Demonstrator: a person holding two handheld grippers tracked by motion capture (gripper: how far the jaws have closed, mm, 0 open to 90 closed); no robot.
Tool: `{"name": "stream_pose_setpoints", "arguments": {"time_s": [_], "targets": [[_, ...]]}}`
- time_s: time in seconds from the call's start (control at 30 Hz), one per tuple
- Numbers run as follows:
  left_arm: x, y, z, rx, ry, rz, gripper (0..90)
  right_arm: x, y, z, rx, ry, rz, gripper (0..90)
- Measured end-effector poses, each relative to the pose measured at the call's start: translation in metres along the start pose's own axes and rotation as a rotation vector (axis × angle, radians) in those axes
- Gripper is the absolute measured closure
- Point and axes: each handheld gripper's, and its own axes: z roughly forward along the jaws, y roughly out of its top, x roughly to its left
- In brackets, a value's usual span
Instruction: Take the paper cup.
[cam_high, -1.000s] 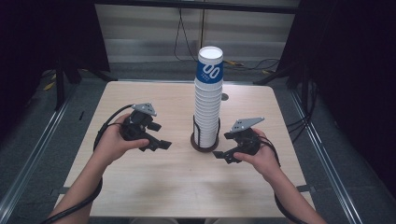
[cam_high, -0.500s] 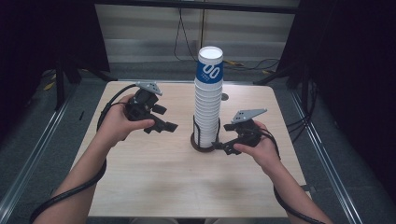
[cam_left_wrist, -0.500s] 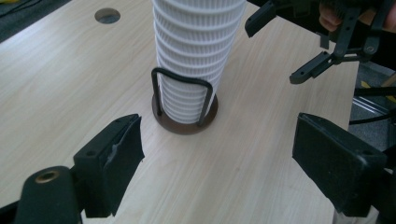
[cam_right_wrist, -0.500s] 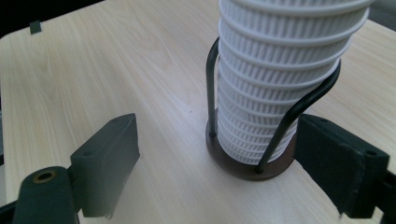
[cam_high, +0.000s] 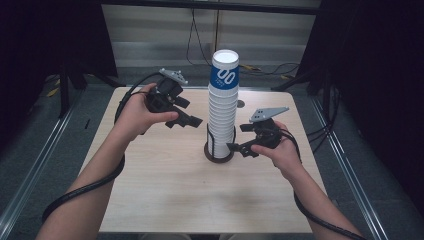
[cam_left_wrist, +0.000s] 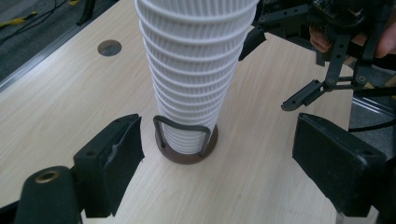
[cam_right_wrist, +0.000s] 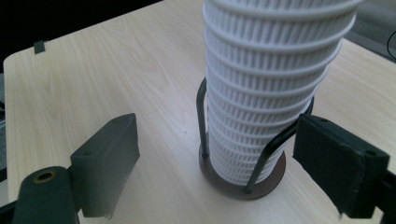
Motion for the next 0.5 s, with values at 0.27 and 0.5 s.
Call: {"name": "stream_pose_setpoints", "arguments": {"time_s": [0.27, 0.5], "targets": [[-0.002, 0.017, 0.001, -0.007, 0.001, 0.014, 15.8, -0.005, 0.015, -0.005, -0.015, -0.01, -0.001, 13.6], [-0.002, 0.027, 0.001, 0.023, 0.013, 0.023, 15.8, -0.007, 0.023, -0.007, -0.013, -0.011, -0.007, 13.5]]}}
